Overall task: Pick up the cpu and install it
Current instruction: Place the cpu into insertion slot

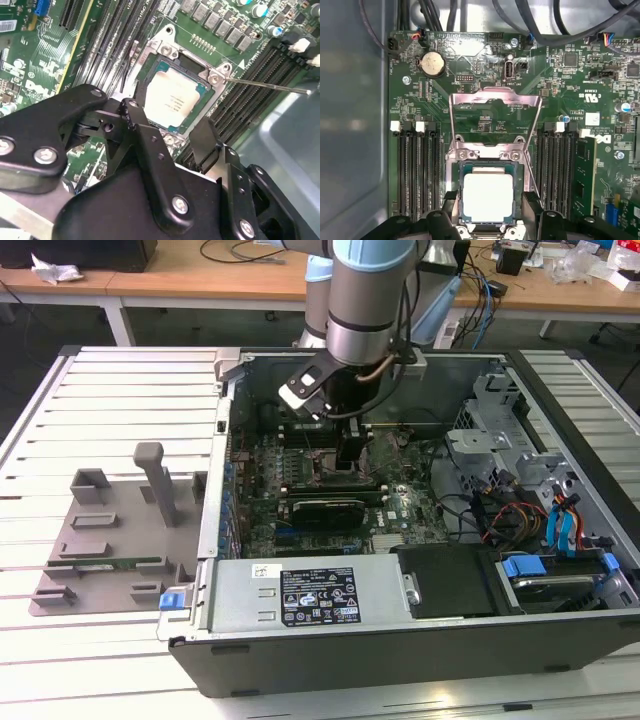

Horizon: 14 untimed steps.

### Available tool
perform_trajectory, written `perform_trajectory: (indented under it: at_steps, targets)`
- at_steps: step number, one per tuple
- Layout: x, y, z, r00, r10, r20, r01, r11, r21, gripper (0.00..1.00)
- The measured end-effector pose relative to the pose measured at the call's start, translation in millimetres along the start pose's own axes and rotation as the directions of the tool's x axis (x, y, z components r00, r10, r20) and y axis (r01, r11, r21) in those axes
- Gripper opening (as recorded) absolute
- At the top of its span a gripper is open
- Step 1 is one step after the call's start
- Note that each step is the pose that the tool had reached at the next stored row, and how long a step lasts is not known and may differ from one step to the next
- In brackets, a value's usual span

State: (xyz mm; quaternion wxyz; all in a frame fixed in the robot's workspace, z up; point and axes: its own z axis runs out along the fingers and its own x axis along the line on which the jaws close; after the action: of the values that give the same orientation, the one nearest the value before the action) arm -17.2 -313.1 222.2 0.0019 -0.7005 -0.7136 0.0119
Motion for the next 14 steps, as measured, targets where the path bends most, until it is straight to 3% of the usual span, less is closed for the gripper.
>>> perform_trajectory:
  at_steps: [1,4,6,7,13,14]
  targets:
    - [1.0,0.0,-2.8,1.0000,0.000,0.0001,0.000,1.0000,0.0000,0.61]
    - [2.0,-0.1,-9.9,1.0000,0.000,0.0000,0.000,1.0000,0.0000,0.42]
    - [2.2,-0.2,-15.1,1.0000,0.000,0.0001,0.000,1.0000,0.0000,0.17]
    - [2.3,-0.3,-17.3,1.0000,0.000,0.0001,0.000,1.0000,0.0000,0.11]
    - [2.3,-0.5,-28.3,1.0000,0.000,0.0000,0.000,1.0000,0.0000,0.11]
    - [2.2,-0.6,-34.5,1.0000,0.000,0.0000,0.000,1.0000,0.0000,0.11]
